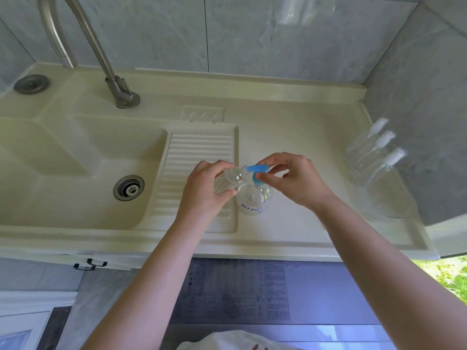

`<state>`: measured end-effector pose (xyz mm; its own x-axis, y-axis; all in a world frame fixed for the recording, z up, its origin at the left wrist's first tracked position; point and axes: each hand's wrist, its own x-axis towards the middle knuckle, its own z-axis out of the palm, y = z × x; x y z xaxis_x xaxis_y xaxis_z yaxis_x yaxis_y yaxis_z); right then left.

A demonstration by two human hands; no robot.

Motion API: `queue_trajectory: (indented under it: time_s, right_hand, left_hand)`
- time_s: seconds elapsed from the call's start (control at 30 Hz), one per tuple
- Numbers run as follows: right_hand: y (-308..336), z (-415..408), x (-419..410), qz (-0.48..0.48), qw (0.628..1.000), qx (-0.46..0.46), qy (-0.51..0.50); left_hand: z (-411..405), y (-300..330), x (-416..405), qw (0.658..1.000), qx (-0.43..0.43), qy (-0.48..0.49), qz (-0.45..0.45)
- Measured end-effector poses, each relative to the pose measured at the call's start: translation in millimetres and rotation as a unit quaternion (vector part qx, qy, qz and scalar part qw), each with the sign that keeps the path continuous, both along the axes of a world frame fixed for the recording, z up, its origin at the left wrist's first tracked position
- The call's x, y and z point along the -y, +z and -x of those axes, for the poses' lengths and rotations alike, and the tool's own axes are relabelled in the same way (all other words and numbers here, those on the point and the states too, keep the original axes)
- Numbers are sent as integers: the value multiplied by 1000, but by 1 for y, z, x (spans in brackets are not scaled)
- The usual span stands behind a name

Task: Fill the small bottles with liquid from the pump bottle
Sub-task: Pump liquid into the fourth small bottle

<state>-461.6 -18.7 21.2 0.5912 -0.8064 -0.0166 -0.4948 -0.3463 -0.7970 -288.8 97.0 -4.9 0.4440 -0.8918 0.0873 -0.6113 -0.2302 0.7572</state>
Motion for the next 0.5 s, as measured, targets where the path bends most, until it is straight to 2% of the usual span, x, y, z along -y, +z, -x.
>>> queue_trajectory:
  time_s: [0.1,0.17,0.37,0.5]
  right_hand:
    - [7,-9,5,-95,994,23,-57]
    - [11,-21,11,-124,988,26,-87]
    - [7,-57,31,-117,983,-105,-95]
    - [-3,-64,36,-108,978,-145,-102]
  left_hand:
    - [-2,1,2,1000,2,1,-3]
    - [-3,1,3,1000,6,1,-4]
    - [-6,2,2,1000,12,-4,-3]
    - [-7,2,2,1000,17,-10,-6]
